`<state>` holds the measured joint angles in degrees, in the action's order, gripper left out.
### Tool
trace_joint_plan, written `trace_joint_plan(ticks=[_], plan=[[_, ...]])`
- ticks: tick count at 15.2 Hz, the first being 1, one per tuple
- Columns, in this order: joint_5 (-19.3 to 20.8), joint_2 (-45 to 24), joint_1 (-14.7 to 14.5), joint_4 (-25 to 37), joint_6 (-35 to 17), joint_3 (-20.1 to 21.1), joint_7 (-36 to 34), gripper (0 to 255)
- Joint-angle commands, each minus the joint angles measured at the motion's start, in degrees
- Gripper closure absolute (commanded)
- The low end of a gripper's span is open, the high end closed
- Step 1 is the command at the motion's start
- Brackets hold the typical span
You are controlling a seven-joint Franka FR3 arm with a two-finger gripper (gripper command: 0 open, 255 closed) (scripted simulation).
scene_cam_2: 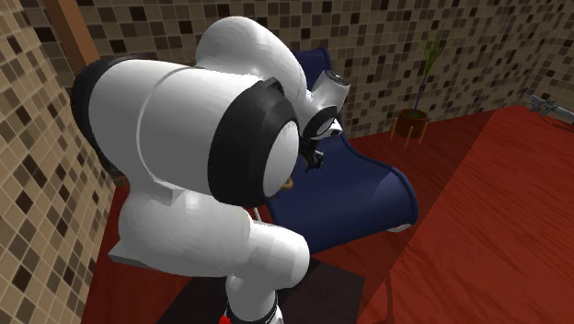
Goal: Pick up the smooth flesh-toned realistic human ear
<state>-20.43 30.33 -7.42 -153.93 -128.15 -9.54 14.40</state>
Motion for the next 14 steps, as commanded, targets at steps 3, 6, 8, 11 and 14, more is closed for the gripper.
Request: trace_joint_plan(ticks=[3, 6, 8, 11, 14], plan=[[-9.4, -9.29, -5.12, 0.47, -8.9, -4.31, 9.89, 0], [-19.81, -17.24, -9.81, 2.76, -13.07, -7.67, 19.79, 0], [-28.01, -22.85, -12.41, 5.19, -14.17, -9.34, 27.27, 0], [-38.18, -29.94, -13.85, 8.94, -13.71, -9.86, 36.36, 0], [-41.42, -32.42, -13.81, 9.31, -14.25, -9.54, 39.58, 0]])
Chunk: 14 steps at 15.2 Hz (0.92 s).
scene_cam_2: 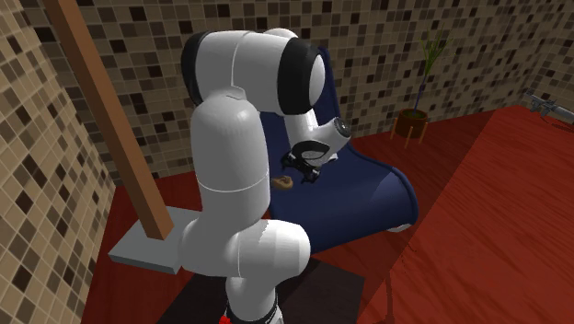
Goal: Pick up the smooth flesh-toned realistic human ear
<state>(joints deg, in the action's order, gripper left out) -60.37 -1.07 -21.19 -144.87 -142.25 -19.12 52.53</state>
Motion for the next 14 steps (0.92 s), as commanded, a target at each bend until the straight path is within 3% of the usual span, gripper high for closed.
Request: trace_joint_plan(ticks=[1, 6, 7, 14], plan=[[-2.56, -1.87, -0.05, 0.4, -0.3, 0.14, 2.52, 0], [-6.43, -4.94, 0.05, 1.04, -0.71, 0.55, 6.34, 0], [-6.38, -4.96, 0.09, 1.06, -0.67, 0.51, 6.36, 255], [-6.39, -4.98, 0.09, 1.08, -0.66, 0.52, 6.35, 255]])
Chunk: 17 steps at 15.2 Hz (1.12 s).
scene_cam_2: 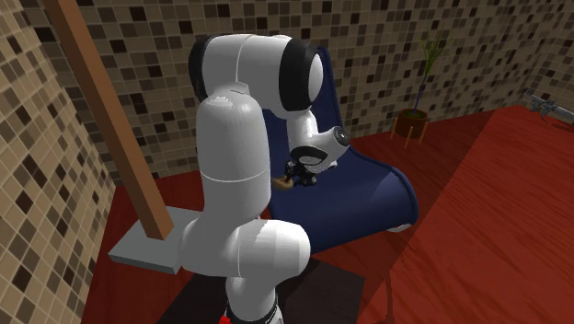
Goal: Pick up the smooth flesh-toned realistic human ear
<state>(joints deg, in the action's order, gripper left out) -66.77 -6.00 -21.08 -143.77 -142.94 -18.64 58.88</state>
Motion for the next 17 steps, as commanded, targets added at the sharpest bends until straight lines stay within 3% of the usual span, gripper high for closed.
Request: trace_joint_plan(ticks=[1, 17], plan=[[0.0, -0.03, -0.02, -0.05, 0.02, 0.03, 0.01, 255], [15.77, 12.12, 0.59, -1.49, 3.15, -0.67, -15.82, 255]])
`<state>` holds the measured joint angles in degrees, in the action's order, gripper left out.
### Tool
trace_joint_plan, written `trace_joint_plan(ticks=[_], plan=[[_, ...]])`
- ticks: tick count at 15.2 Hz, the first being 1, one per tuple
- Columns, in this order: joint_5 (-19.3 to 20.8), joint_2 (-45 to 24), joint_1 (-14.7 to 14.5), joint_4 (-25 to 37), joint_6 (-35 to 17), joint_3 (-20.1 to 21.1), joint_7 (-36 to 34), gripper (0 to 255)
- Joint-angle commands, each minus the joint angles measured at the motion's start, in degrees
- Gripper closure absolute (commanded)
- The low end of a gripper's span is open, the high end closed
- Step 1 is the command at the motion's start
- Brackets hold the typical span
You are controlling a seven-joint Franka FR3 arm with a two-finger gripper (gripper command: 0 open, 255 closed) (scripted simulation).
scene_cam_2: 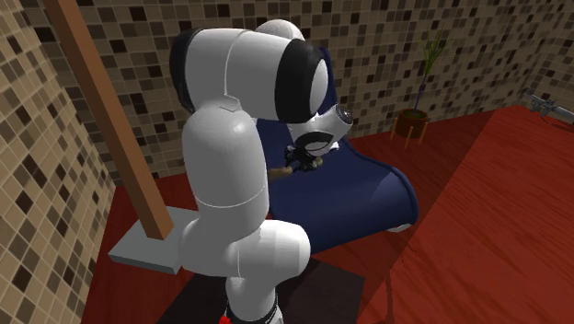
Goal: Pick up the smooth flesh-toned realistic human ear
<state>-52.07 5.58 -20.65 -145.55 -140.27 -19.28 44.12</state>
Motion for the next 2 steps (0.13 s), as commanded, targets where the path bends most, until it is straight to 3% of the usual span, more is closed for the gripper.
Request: trace_joint_plan(ticks=[1, 2], plan=[[1.21, 0.65, 0.21, 0.3, 0.53, -0.01, -1.2, 255], [1.22, 0.65, 0.21, 0.29, 0.52, 0.0, -1.21, 255]])
